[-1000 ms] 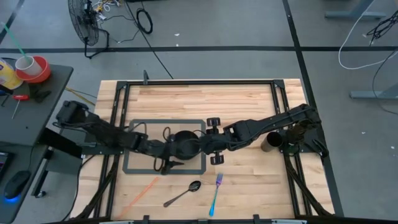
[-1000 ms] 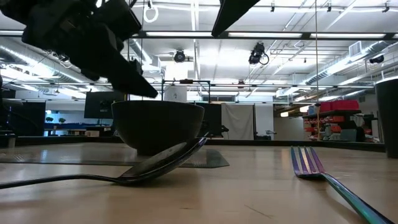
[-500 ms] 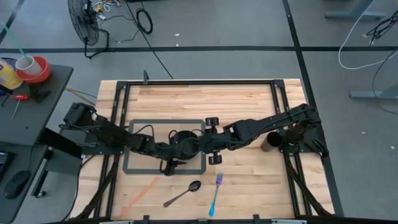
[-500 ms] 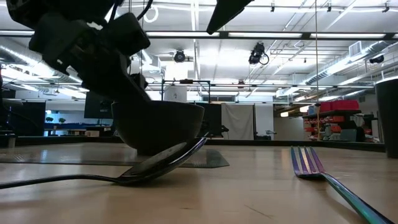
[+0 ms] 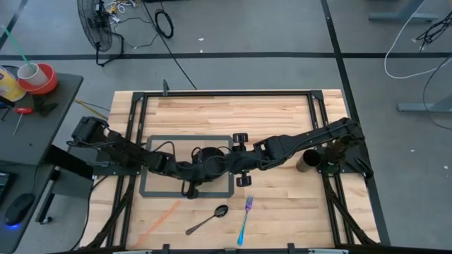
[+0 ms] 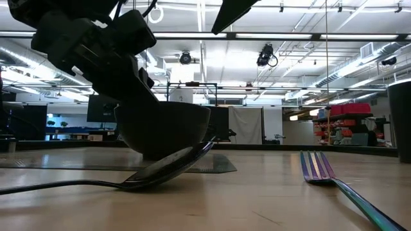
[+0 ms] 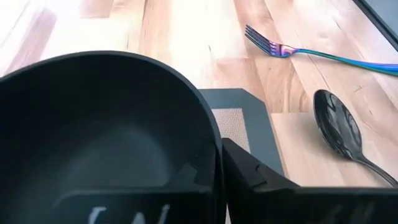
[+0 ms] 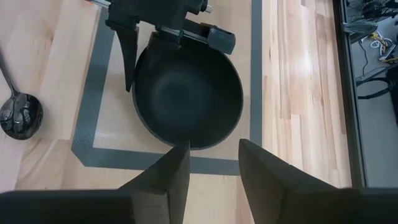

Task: Pick & Place Utensil
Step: Put the black bowl on the gray placemat

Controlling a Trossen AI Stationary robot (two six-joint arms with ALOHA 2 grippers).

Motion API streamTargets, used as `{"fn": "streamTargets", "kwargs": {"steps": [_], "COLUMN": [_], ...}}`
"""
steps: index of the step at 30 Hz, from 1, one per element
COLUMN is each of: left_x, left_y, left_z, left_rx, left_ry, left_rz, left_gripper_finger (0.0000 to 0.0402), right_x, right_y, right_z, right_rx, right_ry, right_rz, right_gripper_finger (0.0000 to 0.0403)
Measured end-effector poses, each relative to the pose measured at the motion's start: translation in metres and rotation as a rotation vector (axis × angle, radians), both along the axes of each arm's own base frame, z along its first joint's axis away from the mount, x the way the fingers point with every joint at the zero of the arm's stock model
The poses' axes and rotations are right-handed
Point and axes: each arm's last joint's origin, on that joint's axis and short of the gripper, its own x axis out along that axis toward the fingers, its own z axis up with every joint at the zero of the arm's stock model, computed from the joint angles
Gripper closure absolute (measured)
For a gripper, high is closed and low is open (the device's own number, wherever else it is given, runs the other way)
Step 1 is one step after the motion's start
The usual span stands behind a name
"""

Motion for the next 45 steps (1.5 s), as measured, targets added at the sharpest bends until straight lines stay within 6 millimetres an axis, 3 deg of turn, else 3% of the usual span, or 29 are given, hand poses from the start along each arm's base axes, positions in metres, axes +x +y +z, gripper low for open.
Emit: {"fn": "streamTargets", "kwargs": {"steps": [6, 10, 24, 33, 45], "left_x": [-0.002, -0.009, -0.062, -0.076, -0.071], "left_y": [0.000, 0.003, 0.003, -0.010, -0.021], "left_z": [0.005, 0.016, 0.040, 0.035, 0.022], "left_rx": [-0.023, -0.012, 0.045, 0.103, 0.120], "left_ry": [-0.001, 0.003, 0.182, 0.194, 0.196], "left_rz": [0.001, 0.019, 0.150, 0.248, 0.276], "left_gripper_finger": [0.0370, 0.0383, 0.0388, 0.0381, 0.0380], "right_x": [0.000, 0.000, 0.004, 0.011, 0.012], "right_y": [0.000, 0.000, -0.010, -0.019, -0.017], "right_z": [0.000, 0.000, 0.001, 0.004, 0.005], "right_rx": [0.000, 0.000, 0.002, 0.002, 0.054], "right_ry": [0.000, -0.001, -0.018, -0.070, -0.082], "right_rz": [0.000, 0.000, -0.024, -0.033, 0.001], "right_gripper_finger": [0.0264, 0.0264, 0.0264, 0.0264, 0.0264]}}
